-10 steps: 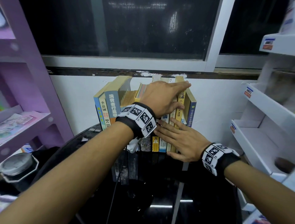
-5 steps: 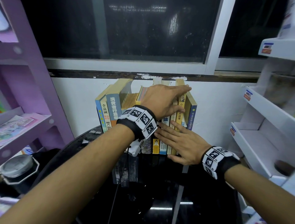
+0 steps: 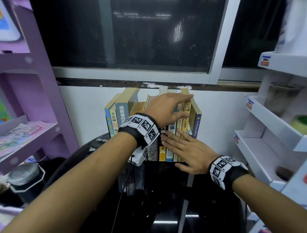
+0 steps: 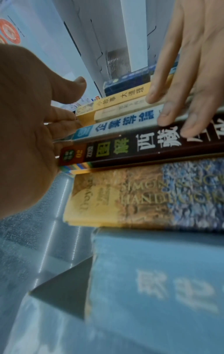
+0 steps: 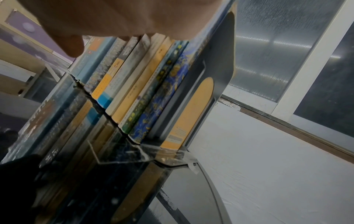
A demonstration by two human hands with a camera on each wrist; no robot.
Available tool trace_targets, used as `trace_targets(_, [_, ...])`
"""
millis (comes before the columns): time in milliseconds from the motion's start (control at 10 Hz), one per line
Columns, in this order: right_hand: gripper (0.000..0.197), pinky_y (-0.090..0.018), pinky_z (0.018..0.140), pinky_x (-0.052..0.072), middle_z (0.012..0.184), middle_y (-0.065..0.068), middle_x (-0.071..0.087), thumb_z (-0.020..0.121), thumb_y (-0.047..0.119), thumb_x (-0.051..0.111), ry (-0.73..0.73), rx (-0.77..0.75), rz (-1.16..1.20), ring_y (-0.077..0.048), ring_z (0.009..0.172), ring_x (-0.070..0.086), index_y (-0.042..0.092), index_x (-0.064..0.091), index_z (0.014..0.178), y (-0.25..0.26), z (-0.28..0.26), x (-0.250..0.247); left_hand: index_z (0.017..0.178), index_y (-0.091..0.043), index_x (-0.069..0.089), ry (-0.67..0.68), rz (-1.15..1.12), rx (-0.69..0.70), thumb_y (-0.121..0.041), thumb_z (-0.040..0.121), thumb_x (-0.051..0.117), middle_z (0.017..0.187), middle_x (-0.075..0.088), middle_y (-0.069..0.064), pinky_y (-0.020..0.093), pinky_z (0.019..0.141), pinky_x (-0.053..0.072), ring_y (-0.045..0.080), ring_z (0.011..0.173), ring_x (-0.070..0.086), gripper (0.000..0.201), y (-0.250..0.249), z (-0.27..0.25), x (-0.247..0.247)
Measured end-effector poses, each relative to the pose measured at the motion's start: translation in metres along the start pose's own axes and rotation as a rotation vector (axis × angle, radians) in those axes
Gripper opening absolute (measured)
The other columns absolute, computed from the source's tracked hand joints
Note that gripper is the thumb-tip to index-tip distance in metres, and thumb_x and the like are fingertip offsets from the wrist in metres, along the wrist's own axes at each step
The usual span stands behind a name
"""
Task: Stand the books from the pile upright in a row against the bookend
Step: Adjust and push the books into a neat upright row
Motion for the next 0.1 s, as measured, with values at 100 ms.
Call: trace_targets(100, [0.080, -0.048, 0.121, -0.001, 0.164, -0.009, 0.004, 0.093, 0.053, 0.038, -0.005, 0.039, -0.009, -0.023, 0.151, -0.007, 0.010, 0.014, 0.155, 0.0028, -0.0041, -0.0092, 0.142, -0.029, 0.042, -0.042, -0.052, -0.021, -0.046, 0.092, 0.054, 0.142, 0.051, -0.004, 0.038, 0.109, 0.037, 0.015, 0.133, 0.043, 0.055, 0.0055, -0.0116, -0.0125])
Point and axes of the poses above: each hand's wrist, its own z-axis towards the middle knuckle, its own x-axis out of the palm, y = z × x, the point moved 4 cm from there along z, towards the middle knuckle
